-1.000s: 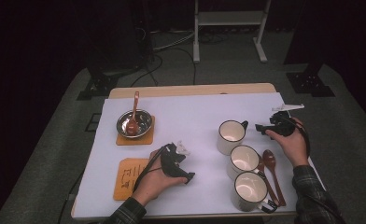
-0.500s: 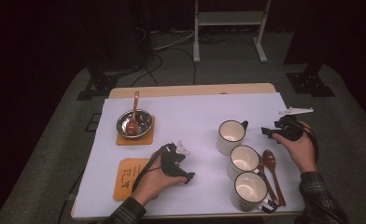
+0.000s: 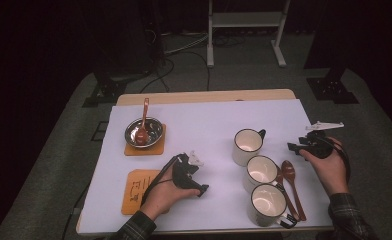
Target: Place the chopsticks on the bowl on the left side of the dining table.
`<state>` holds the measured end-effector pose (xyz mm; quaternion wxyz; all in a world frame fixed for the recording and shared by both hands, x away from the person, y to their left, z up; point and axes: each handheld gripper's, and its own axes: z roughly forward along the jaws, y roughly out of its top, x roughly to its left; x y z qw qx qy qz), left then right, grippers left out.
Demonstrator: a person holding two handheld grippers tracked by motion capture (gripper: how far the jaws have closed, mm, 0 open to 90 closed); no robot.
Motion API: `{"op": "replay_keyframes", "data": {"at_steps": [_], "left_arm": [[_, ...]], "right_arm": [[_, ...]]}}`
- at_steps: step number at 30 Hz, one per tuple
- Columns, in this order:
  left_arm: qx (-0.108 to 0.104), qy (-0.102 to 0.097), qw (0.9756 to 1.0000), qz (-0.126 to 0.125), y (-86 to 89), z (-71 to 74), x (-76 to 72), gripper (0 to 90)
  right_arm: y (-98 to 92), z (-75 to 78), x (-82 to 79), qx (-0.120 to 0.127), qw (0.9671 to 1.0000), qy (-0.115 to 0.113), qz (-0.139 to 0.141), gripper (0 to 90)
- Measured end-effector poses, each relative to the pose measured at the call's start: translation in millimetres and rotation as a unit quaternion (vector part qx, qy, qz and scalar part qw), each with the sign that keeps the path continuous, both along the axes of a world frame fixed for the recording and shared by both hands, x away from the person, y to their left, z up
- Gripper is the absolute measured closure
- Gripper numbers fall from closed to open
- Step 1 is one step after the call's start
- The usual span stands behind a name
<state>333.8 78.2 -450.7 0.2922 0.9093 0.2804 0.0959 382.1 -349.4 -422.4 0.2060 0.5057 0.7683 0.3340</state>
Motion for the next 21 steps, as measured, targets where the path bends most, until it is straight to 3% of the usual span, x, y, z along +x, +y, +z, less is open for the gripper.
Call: {"op": "replay_keyframes", "data": {"at_steps": [10, 21], "left_arm": [[0.001, 0.000, 1.0000, -0.001, 0.1, 0.1, 0.1, 6.4], [0.002, 0.000, 1.0000, -0.001, -0.1, 0.3, 0.2, 6.5]], "right_arm": [[-16.7, -6.5, -5.7, -0.019, 0.9995, 0.011, -0.021, 58.6], [-31.0, -14.6, -3.2, -0.019, 0.9985, 0.030, -0.041, 68.1]]}}
